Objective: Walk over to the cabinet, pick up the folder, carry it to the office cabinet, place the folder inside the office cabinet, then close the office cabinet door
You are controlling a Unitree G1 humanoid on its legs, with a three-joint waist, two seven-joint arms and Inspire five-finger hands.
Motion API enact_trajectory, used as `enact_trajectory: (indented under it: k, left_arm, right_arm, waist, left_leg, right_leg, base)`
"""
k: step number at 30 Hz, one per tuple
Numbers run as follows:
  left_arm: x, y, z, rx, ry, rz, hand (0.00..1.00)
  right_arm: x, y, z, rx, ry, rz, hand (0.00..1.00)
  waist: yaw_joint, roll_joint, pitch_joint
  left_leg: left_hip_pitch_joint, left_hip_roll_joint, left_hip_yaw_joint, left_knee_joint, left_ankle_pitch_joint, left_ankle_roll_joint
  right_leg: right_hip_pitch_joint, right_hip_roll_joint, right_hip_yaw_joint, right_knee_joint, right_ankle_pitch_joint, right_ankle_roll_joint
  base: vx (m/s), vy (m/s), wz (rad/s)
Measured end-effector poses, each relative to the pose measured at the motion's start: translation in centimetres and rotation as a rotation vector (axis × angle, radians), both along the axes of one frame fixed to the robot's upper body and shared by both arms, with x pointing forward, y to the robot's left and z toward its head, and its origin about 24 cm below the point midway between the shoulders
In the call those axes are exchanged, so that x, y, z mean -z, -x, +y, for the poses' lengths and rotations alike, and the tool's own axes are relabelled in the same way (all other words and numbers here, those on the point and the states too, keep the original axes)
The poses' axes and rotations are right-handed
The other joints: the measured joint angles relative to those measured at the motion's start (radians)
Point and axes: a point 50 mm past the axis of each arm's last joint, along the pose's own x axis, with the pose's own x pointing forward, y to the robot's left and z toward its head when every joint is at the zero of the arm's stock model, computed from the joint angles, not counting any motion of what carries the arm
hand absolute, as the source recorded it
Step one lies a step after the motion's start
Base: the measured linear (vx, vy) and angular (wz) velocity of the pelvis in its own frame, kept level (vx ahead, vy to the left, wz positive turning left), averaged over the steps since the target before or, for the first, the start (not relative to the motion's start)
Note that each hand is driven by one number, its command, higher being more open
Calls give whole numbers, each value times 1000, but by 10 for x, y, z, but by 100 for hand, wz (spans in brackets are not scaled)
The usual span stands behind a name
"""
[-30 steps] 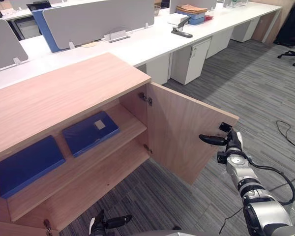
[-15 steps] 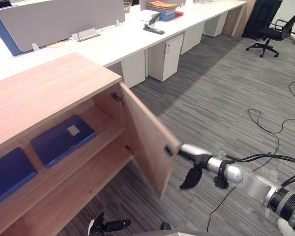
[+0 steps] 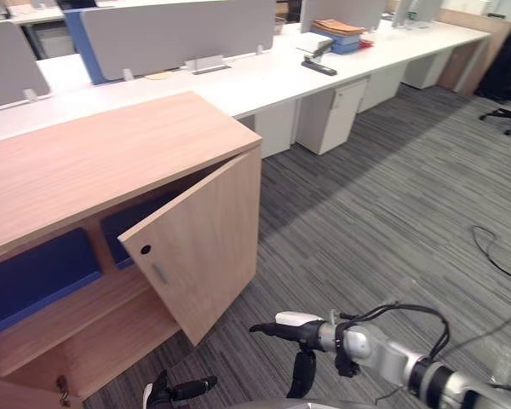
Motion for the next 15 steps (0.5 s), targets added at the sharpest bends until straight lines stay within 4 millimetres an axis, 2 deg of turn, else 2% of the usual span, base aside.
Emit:
enact_trajectory:
  k: [3, 4, 6, 8, 9, 10, 11, 12, 13, 14, 15]
  left_arm:
    - [2, 2, -6, -81, 35, -12, 100]
    - [2, 2, -7, -116, 48, -19, 100]
    - [3, 5, -12, -143, 67, -17, 100]
    - [4, 12, -12, -152, 68, -2, 100]
    - [4, 14, -11, -151, 65, 2, 100]
    - [5, 16, -11, -139, 63, 8, 100]
    - [5, 14, -12, -117, 64, 8, 100]
    - [4, 12, -12, -92, 62, 5, 100]
    - [4, 9, -12, -78, 59, -1, 100]
    - [3, 7, -11, -53, 53, -2, 100]
    - [2, 4, -10, -38, 47, -6, 100]
  right_arm:
    - [13, -1, 20, 96, -27, 17, 100]
    - [19, -1, 24, 144, -29, 31, 100]
    - [30, 2, 21, 205, 6, 63, 100]
    - [45, 9, 10, 333, 41, 135, 100]
    - [50, 11, 5, 387, 43, 159, 100]
    - [59, 17, -10, 517, 59, 210, 100]
    - [69, 27, -27, 646, 87, 265, 100]
    - [75, 34, -40, 758, 102, 309, 100]
    - [79, 39, -48, 829, 110, 337, 100]
    - [86, 52, -62, 1010, 94, 409, 100]
    - [91, 65, -73, 1184, 65, 463, 100]
  waist:
    - [27, 9, -2]
    - [42, 17, 2]
    - [64, 30, 9]
    - [85, 20, 14]
    - [85, 17, 17]
    - [86, 18, 20]
    - [85, 18, 21]
    - [85, 24, 25]
    - [85, 33, 35]
    - [82, 44, 42]
    - [74, 43, 44]
  left_leg:
    - [-31, -25, -91, -2, 9, 13]
    - [-39, -38, -136, -3, 11, 19]
    - [-32, -64, -197, 1, 7, 37]
    - [-20, -143, -286, 8, 8, 60]
    - [-21, -167, -318, 11, 9, 67]
    - [-26, -208, -382, 20, 11, 85]
    - [-37, -238, -452, 29, 10, 107]
    - [-39, -257, -505, 37, 10, 114]
    - [-40, -262, -542, 40, 15, 120]
    - [-56, -262, -616, 51, 15, 121]
    - [-90, -270, -692, 71, 9, 110]
  right_leg:
    - [15, -27, -86, 4, -14, 21]
    - [22, -45, -128, 31, -33, 29]
    - [19, -104, -189, 160, -111, 53]
    - [5, -252, -255, 399, -234, 93]
    - [6, -286, -267, 445, -253, 96]
    - [8, -343, -268, 525, -267, 87]
    - [9, -378, -231, 583, -271, 72]
    - [-1, -386, -154, 628, -267, 47]
    - [-14, -380, -87, 652, -281, 38]
    - [-30, -316, 109, 620, -328, 67]
    - [-48, -250, 287, 571, -356, 102]
  base:
    - [3, 48, 89]
    - [25, 74, 112]
    - [55, 153, 116]
    - [74, 150, 125]
    - [87, 142, 147]
    - [85, 149, 172]
    - [101, 178, 198]
    - [76, 133, 166]
    - [43, 78, 163]
    - [13, 27, 184]
    - [-24, -45, 190]
